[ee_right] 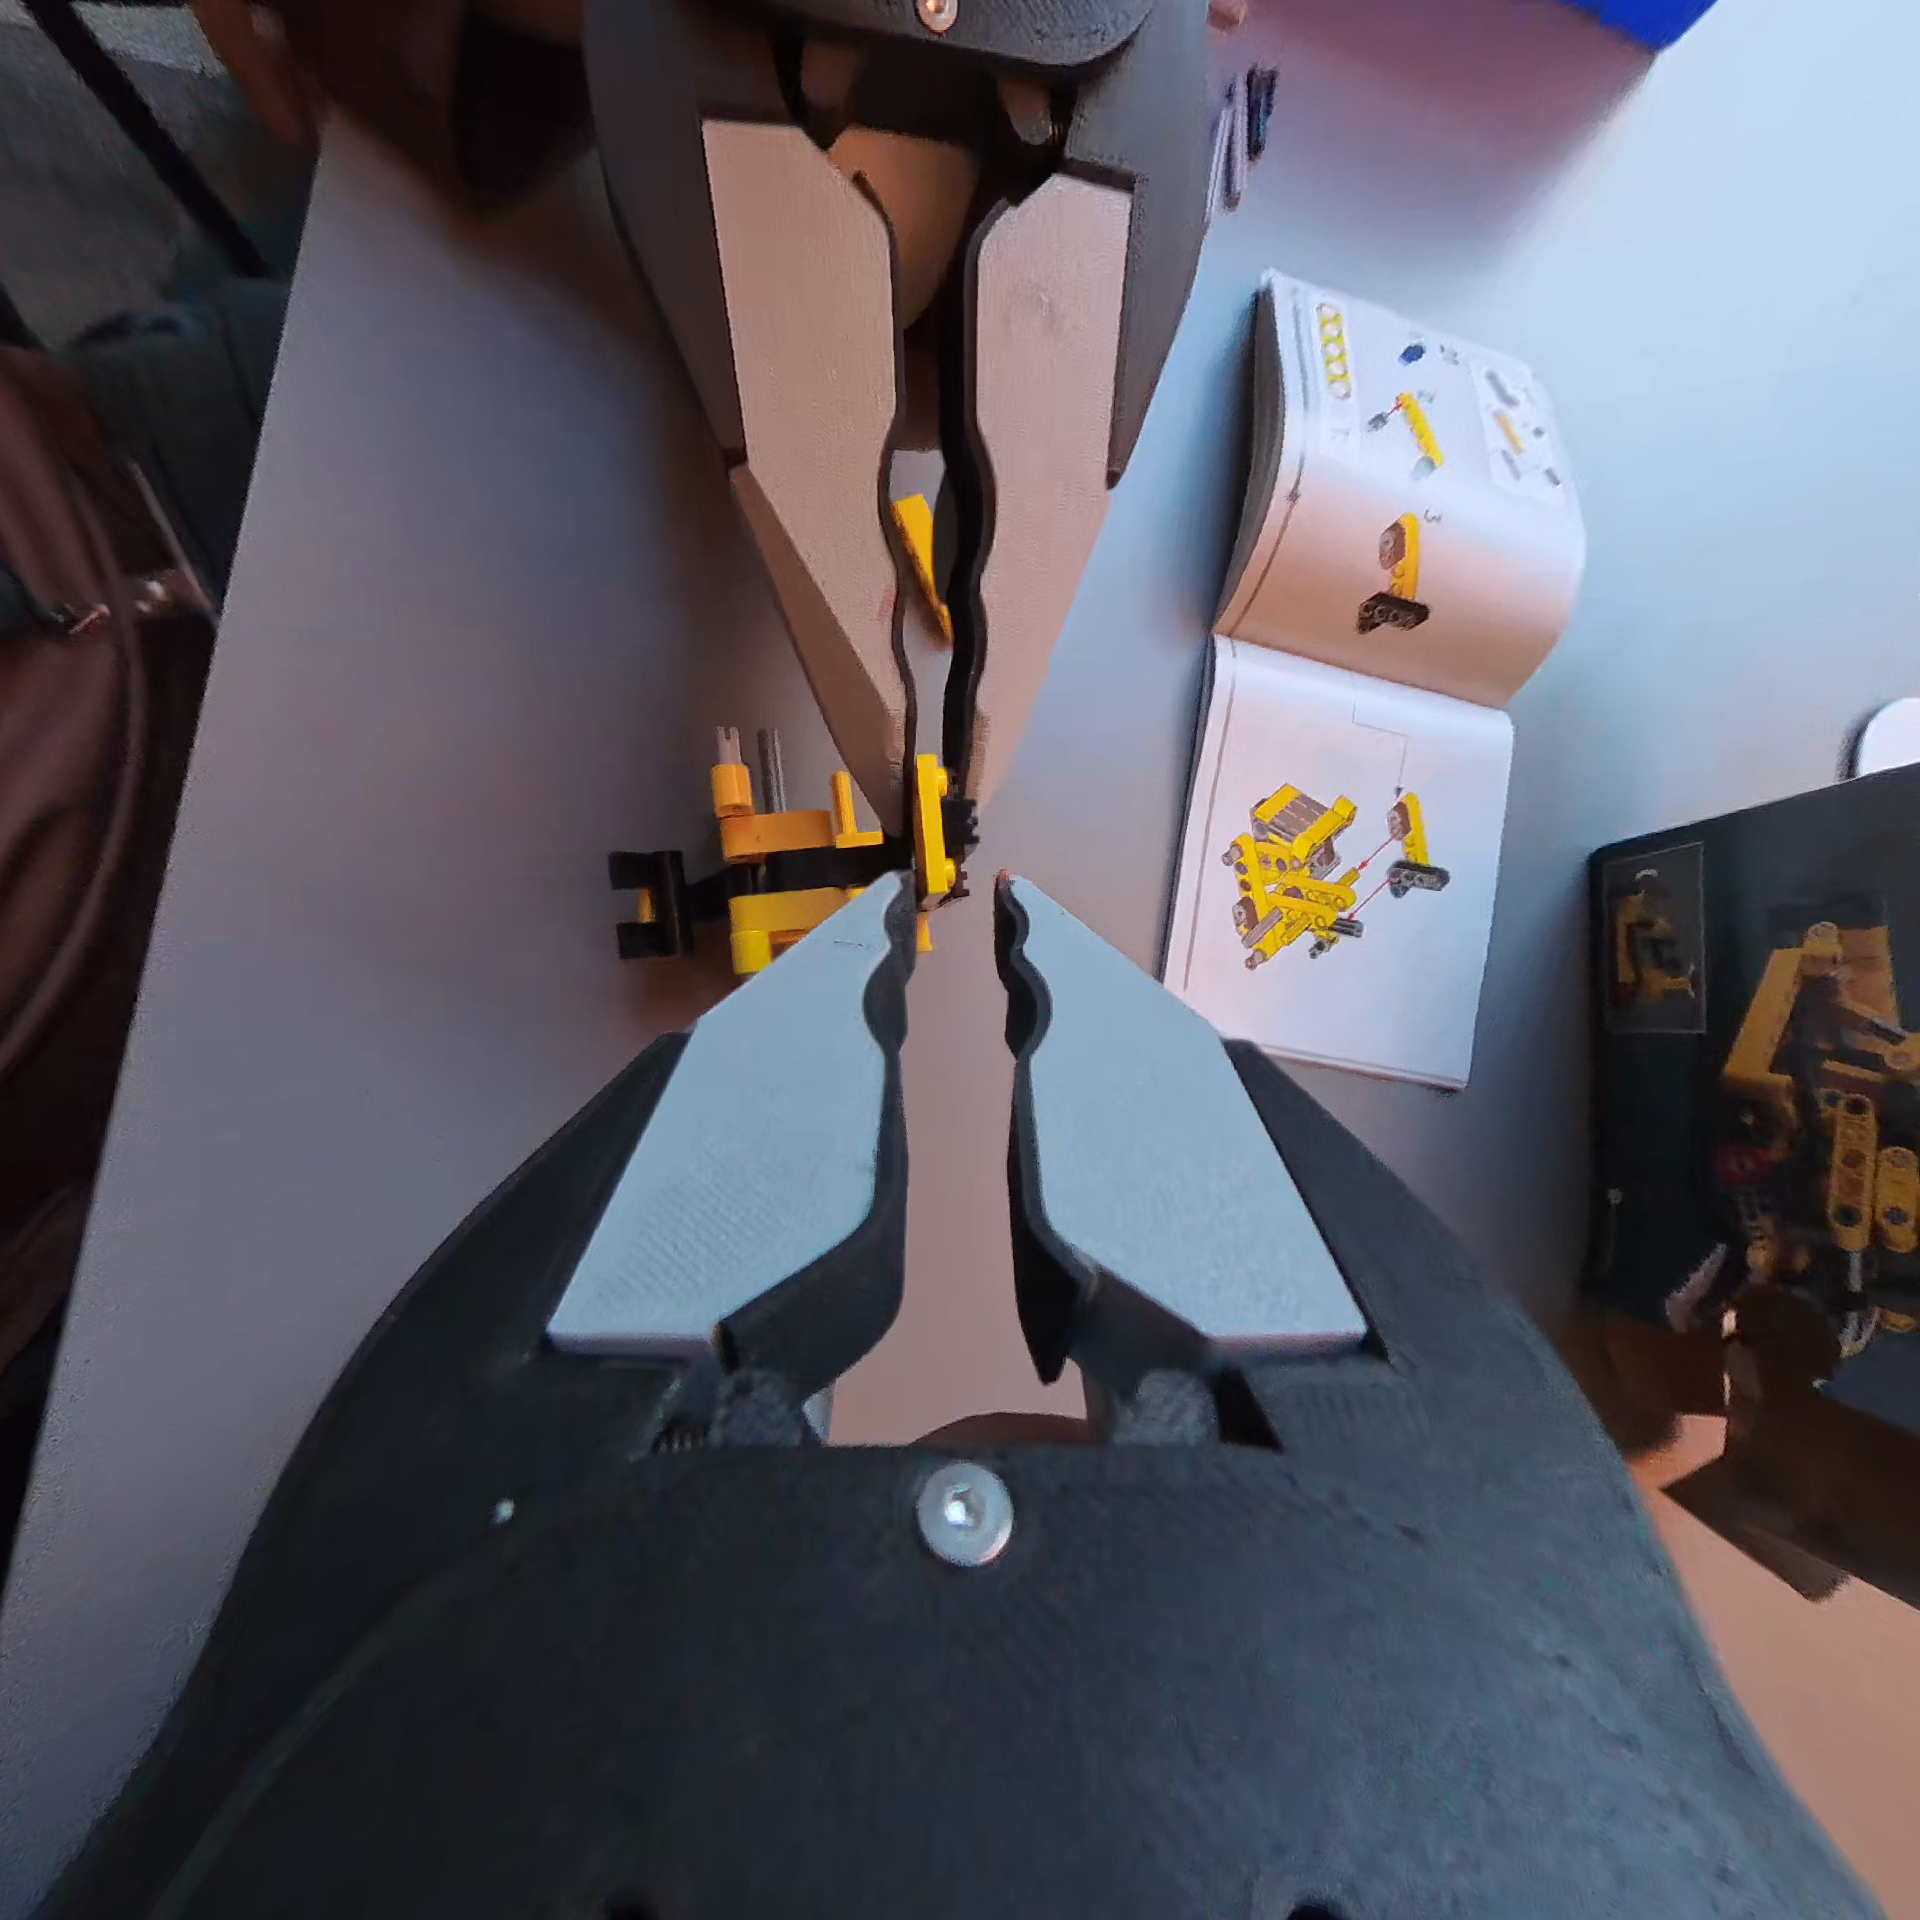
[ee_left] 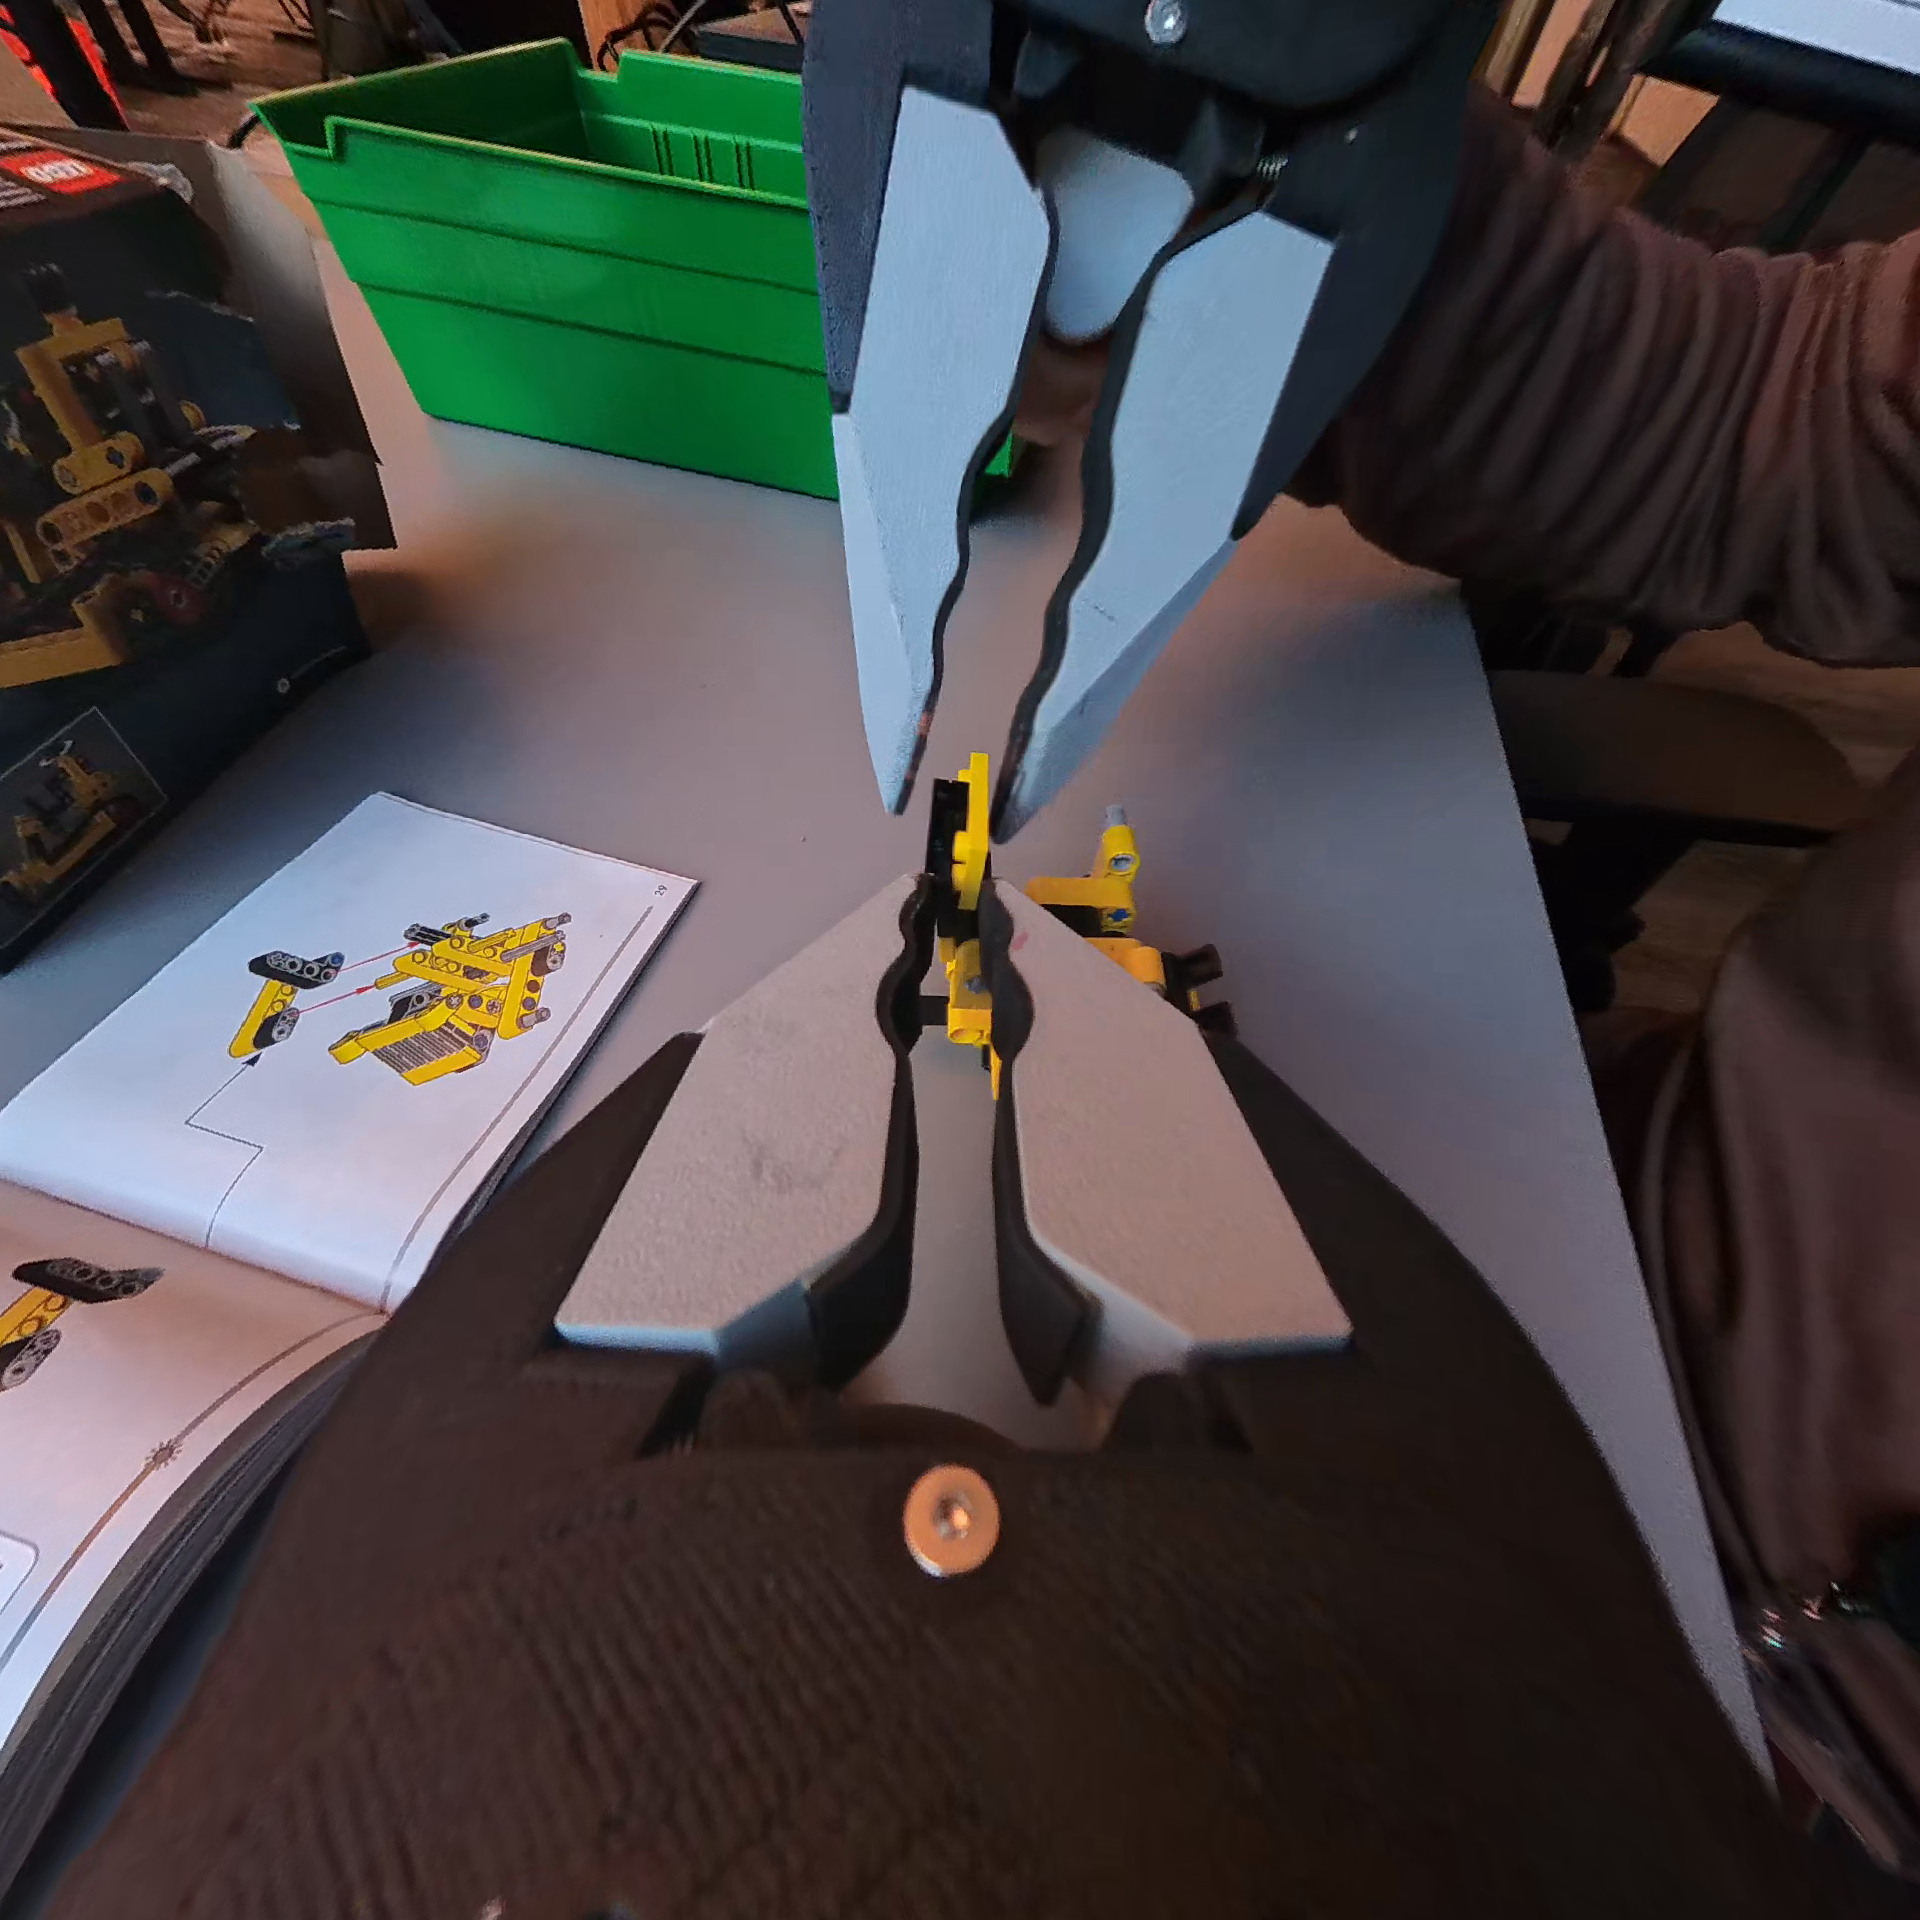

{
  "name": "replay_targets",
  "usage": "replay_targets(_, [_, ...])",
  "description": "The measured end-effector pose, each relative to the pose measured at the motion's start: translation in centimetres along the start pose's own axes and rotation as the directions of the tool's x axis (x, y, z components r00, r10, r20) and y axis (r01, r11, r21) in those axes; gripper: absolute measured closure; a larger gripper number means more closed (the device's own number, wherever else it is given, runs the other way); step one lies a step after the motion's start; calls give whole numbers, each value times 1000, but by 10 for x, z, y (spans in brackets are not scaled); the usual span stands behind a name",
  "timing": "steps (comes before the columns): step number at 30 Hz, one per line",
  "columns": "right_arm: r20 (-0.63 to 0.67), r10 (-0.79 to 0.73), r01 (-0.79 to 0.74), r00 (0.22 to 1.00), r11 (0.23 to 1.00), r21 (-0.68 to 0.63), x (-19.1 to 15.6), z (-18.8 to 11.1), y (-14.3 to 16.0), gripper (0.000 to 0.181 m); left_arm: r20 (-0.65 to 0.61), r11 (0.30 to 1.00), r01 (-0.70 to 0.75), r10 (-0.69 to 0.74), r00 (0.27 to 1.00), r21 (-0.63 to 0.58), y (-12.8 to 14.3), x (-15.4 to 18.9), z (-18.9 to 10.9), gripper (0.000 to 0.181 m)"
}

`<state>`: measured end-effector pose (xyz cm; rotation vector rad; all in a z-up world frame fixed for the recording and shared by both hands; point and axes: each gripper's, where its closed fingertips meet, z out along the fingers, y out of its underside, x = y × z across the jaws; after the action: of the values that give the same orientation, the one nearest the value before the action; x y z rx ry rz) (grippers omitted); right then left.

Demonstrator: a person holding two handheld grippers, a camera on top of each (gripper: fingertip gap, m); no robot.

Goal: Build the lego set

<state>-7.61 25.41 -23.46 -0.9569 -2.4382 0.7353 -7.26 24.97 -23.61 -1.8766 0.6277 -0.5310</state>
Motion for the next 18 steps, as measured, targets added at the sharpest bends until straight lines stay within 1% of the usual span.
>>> replay_targets(5, [-31, -41, 45, 999, 990, 136, -3, -4, -6, 176, 11, 1000, -25, 25, 1000, -1, 0, 1, 0, 177])
replay_targets(13, [-68, -75, 89, 995, 967, 240, -7, -4, -8, 177, 24, 996, -88, 88, 996, -5, 1, 5, -1, 177])
replay_targets(18, [-89, -122, 142, 989, 950, 279, -9, -5, -8, 177, 23, 995, -100, 100, 995, -4, 1, 6, 0, 177])
